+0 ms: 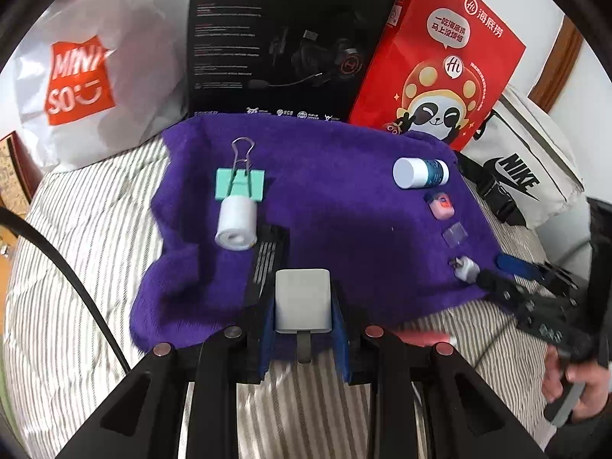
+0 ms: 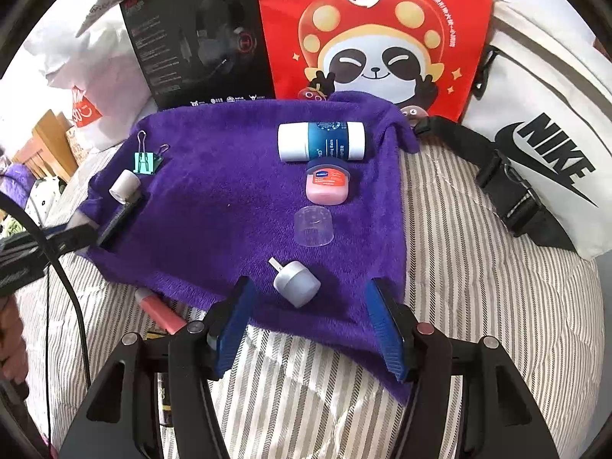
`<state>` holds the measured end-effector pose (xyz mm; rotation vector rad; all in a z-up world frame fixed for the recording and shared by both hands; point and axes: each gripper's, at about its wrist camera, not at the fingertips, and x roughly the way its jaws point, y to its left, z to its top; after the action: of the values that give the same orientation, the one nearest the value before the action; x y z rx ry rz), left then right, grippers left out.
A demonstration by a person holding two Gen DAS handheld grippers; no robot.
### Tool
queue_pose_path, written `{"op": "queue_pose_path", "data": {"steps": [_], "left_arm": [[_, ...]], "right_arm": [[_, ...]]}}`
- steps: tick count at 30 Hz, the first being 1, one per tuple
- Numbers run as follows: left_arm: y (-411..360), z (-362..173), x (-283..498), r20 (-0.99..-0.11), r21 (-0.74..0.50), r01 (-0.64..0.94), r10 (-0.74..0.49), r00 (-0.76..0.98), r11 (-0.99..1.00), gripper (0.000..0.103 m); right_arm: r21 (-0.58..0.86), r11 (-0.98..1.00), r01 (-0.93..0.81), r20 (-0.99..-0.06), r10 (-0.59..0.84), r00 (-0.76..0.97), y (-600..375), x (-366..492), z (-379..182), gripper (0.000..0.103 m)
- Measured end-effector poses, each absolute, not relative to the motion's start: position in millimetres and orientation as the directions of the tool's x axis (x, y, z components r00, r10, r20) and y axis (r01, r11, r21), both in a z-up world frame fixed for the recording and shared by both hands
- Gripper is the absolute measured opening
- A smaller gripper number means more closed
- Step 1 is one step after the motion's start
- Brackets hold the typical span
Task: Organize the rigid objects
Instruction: 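Place the white charger plug on the towel beside the binder clip, open left gripper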
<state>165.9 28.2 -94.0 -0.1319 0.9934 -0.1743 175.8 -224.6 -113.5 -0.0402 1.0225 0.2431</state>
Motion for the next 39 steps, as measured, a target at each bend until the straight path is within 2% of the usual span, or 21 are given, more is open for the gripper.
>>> {"op": "queue_pose_path", "data": {"steps": [9,20,29,31,33,34,39], "left_arm": [[17,-112,210,-0.812,-0.204,0.102,-0.227,0.539,0.974,0.025],[3,-126,257,-0.835,-0.082,0.098,-0.122,0.536,0.992,0.025],[-8,-128,257,-0.840,-0.005,0.127,-0.073,0.537,0.992,0.025],[-11,-127,258,-0.843,-0.010,0.128,-0.077,0.532,0.992,0.029],[-15,-126,257,-0.849,-0.025,0.139,-0.094,0.520,0.990,0.039],[-16,-126,256,-0.852,-0.025,0.146,-0.098,0.515,0.989,0.041],[-18,-121,243,-0.855,-0.024,0.125,-0.085,0.512,0.992,0.042]], "right_arm": [[0.084,0.974,-0.208,-0.842,0.181,0.508,-225,153,-101,0.060],[0.114,0.970,-0.213,-0.844,0.208,0.495,-228,132,-96,0.060],[0.126,0.969,-0.214,-0.847,0.217,0.485,-230,130,-96,0.060],[0.127,0.969,-0.214,-0.846,0.218,0.486,-231,128,-95,0.060],[0.126,0.969,-0.214,-0.846,0.218,0.486,-232,125,-94,0.060],[0.127,0.968,-0.215,-0.847,0.218,0.485,-232,124,-94,0.060],[0.140,0.968,-0.209,-0.851,0.225,0.474,-237,115,-95,0.060]]}}
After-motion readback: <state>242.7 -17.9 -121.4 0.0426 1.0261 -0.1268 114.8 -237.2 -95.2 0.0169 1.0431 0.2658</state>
